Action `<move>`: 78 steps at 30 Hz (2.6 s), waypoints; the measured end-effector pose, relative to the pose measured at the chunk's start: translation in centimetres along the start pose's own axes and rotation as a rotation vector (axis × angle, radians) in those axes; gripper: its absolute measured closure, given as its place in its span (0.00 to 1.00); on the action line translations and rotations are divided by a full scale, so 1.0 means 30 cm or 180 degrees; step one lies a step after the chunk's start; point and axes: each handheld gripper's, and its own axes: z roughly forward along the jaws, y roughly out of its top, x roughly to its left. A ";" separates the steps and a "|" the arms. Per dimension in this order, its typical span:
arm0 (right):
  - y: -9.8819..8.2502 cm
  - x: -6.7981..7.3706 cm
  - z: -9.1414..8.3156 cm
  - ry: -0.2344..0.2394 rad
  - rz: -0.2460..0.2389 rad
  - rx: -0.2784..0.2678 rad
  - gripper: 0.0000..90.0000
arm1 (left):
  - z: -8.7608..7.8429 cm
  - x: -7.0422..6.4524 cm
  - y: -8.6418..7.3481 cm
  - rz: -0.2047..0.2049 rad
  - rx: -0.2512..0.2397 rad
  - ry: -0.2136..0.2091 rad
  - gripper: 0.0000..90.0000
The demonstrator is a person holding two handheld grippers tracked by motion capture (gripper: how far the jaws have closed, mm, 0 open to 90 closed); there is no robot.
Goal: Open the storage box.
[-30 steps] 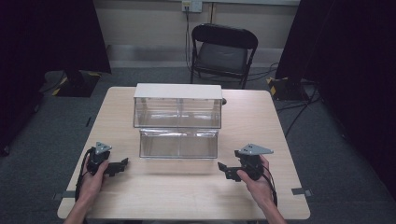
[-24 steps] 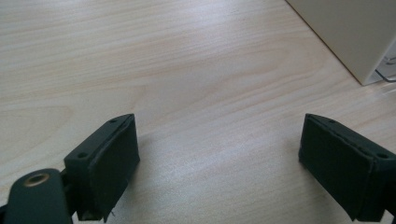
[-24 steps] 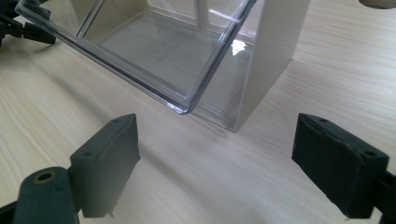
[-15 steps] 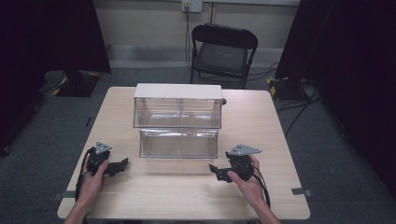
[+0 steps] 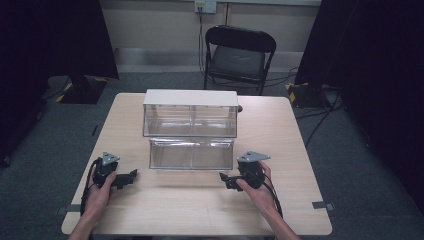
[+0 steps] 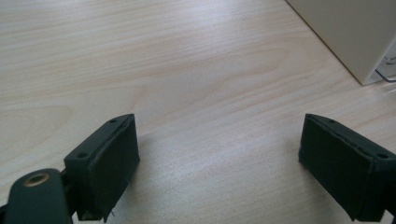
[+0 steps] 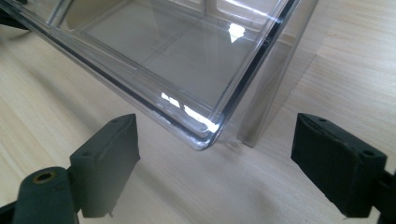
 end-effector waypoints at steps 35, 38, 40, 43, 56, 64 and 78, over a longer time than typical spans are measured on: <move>0.008 0.009 0.046 0.0155 -0.0002 -0.0210 0.15 | 0.006 0.000 0.004 0.0008 0.0011 -0.0015 0.10; 0.007 0.010 0.046 0.0155 0.0014 -0.0210 0.15 | 0.006 0.000 0.004 0.0008 0.0011 -0.0013 0.10; 0.007 0.013 0.044 0.0164 0.0008 -0.0226 0.15 | 0.006 0.000 0.004 0.0009 0.0011 -0.0013 0.10; 0.006 0.014 0.044 0.0159 0.0011 -0.0230 0.15 | 0.006 0.000 0.004 0.0009 0.0012 -0.0013 0.10; 0.010 0.022 0.037 0.0149 -0.0002 -0.0222 0.16 | 0.006 0.000 0.004 0.0008 0.0011 -0.0013 0.10; 0.010 0.021 0.030 0.0121 0.0006 -0.0200 0.16 | 0.006 0.000 0.004 0.0009 0.0011 -0.0015 0.10; 0.015 0.023 0.018 0.0185 0.0030 -0.0231 0.15 | 0.006 0.000 0.004 0.0009 0.0011 -0.0012 0.10</move>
